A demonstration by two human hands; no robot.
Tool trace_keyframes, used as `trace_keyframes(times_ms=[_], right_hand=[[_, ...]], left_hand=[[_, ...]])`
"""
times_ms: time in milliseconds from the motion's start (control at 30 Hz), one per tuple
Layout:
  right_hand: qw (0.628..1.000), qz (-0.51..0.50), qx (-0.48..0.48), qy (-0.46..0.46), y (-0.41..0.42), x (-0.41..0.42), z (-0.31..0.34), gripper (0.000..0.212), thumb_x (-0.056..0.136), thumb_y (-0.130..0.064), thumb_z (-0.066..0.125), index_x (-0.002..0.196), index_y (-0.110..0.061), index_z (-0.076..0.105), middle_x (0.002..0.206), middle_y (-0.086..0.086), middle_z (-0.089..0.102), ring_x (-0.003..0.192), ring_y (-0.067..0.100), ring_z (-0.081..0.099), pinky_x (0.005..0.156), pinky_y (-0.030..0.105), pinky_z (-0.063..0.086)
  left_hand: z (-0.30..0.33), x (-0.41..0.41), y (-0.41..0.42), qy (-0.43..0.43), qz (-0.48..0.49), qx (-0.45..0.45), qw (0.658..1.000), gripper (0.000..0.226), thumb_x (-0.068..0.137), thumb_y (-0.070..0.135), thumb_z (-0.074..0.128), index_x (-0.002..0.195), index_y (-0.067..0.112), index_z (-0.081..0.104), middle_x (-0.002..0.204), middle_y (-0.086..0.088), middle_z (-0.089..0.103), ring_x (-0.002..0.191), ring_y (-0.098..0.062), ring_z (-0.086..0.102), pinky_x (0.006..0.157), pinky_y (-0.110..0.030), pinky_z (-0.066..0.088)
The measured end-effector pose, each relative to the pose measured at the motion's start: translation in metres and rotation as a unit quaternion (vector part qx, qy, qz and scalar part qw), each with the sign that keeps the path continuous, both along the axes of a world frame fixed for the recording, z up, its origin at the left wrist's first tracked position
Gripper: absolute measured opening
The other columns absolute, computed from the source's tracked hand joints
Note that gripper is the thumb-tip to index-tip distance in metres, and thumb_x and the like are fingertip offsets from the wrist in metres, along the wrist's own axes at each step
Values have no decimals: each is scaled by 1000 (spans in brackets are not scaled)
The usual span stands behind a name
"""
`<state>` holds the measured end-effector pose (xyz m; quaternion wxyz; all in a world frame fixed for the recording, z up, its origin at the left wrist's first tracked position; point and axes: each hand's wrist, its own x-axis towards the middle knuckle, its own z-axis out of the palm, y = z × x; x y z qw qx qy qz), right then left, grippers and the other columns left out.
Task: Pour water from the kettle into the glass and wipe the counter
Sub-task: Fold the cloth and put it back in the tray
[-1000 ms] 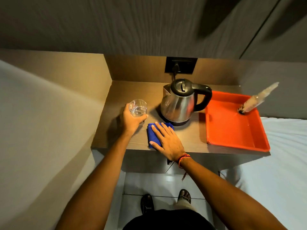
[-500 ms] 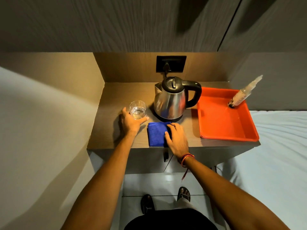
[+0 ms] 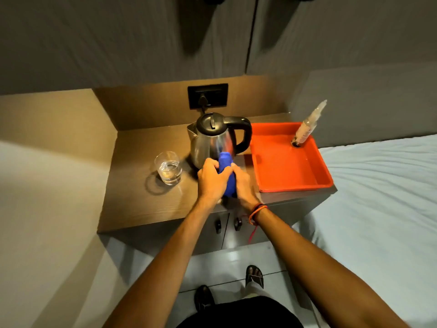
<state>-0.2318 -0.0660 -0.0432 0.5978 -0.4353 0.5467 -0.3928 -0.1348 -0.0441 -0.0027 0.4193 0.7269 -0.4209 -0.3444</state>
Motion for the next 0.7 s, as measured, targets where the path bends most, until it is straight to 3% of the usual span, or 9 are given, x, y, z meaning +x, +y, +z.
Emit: trace_keyframes(times_ms=[100, 200, 267, 333, 400, 467, 533, 600, 700], right_hand=[[989, 8, 51, -136, -20, -37, 31, 36, 94, -51, 57, 95, -21, 77, 87, 6, 76, 69, 20, 71, 59, 32, 56], [998, -18, 30, -51, -44, -89, 47, 37, 86, -49, 74, 105, -17, 77, 96, 9, 78, 80, 29, 75, 60, 39, 61], [996, -85, -19, 36, -62, -121, 46, 38, 88, -26, 78, 117, -4, 69, 115, 15, 74, 104, 33, 70, 86, 45, 61], [980, -109, -30, 163, -72, -138, 45, 45, 88, -12, 78, 128, 2, 61, 130, 20, 67, 118, 33, 64, 101, 41, 52], [959, -56, -9, 279, -77, -147, 39, 50, 88, -7, 75, 134, 0, 58, 136, 19, 63, 126, 34, 60, 103, 39, 48], [925, 39, 23, 376, -75, -149, 30, 49, 88, -6, 70, 135, -3, 59, 136, 18, 64, 127, 34, 61, 104, 41, 50], [884, 124, 17, 451, -73, -150, 26, 43, 89, -8, 65, 132, -6, 62, 131, 18, 67, 120, 35, 64, 101, 45, 53], [857, 149, 4, 492, -69, -147, 28, 41, 90, -11, 61, 130, -9, 62, 129, 18, 67, 117, 37, 65, 99, 46, 54], [807, 127, -12, 576, -68, -143, 31, 49, 93, -18, 56, 141, -12, 50, 138, 21, 54, 127, 43, 54, 103, 48, 50]], left_hand=[[26, -26, -17, 101, -3, -62, 993, 17, 81, 23, 73, 86, 13, 60, 78, 3, 59, 69, -14, 56, 62, -25, 46], [32, -54, -39, 165, -27, -48, 985, 20, 81, 22, 76, 87, 8, 62, 83, -5, 63, 75, -18, 60, 70, -36, 52], [26, -75, -53, 152, -41, -8, 988, 22, 82, 20, 78, 79, 10, 59, 85, -12, 66, 79, -27, 64, 77, -46, 59], [17, -95, -64, 81, -59, 41, 994, 26, 83, 22, 79, 76, 9, 57, 92, -16, 69, 84, -32, 67, 82, -50, 58], [8, -111, -70, -50, -105, 90, 989, 30, 87, 29, 75, 99, 4, 64, 113, -20, 69, 105, -38, 68, 87, -47, 56], [-2, -119, -71, -206, -164, 106, 959, 36, 93, 28, 69, 120, 5, 63, 125, -19, 65, 117, -39, 64, 91, -46, 54], [-11, -122, -73, -323, -188, 94, 923, 27, 98, 14, 60, 124, 6, 62, 130, -16, 62, 120, -34, 62, 91, -43, 55], [-13, -121, -68, -373, -199, 76, 903, 29, 98, 5, 56, 127, 5, 57, 133, -14, 54, 121, -31, 59, 90, -40, 56], [-13, -106, -61, -357, -192, 33, 914, 33, 95, 10, 62, 126, 5, 51, 132, -14, 51, 119, -32, 58, 89, -43, 56]])
